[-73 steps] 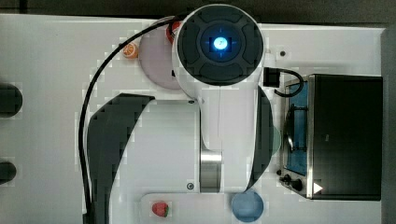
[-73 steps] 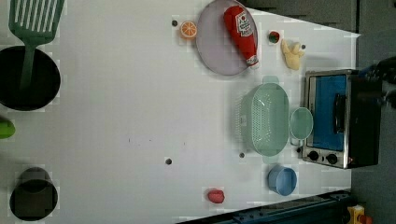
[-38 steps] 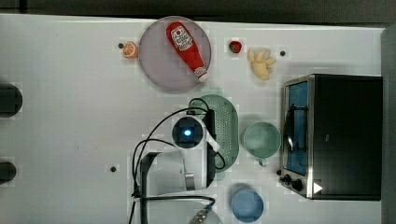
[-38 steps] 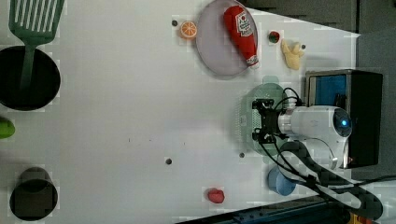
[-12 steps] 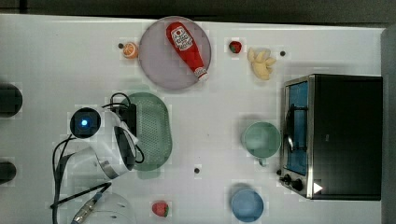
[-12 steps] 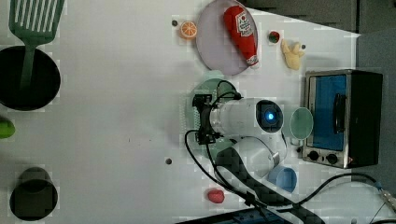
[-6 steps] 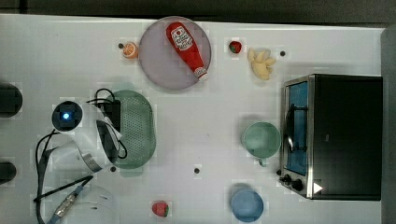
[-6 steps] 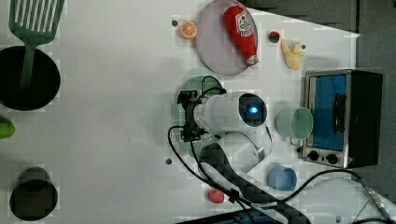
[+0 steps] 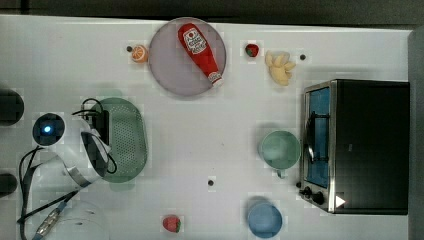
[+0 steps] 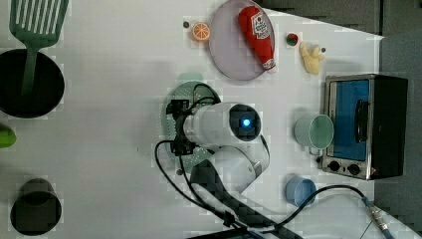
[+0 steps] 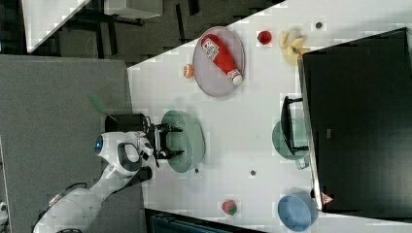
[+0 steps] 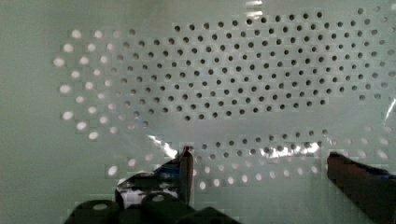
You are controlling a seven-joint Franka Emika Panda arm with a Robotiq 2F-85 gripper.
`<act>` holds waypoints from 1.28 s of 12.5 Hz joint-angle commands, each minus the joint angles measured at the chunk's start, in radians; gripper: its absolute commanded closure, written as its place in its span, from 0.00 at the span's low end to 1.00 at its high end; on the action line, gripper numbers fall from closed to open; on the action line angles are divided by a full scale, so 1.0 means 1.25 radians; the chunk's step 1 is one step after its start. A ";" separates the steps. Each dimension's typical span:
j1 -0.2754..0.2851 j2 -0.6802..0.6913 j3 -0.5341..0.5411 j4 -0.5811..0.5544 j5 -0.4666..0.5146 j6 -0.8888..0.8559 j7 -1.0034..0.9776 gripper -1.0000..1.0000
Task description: Drag strainer right to left.
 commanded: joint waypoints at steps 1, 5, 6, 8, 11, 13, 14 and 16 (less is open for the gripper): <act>0.029 -0.007 0.011 0.026 0.018 -0.001 0.082 0.00; 0.052 0.021 0.015 0.067 0.018 -0.001 0.098 0.00; 0.057 0.028 0.015 0.077 0.018 -0.001 0.098 0.00; 0.061 0.034 0.012 0.087 0.018 -0.002 0.097 0.00; 0.060 -0.006 -0.013 0.078 0.009 -0.079 0.036 0.00; 0.059 -0.077 -0.050 0.072 0.004 -0.203 -0.082 0.00; 0.057 -0.120 -0.071 0.072 0.004 -0.259 -0.144 0.00; 0.054 -0.214 -0.122 0.072 0.004 -0.360 -0.246 0.00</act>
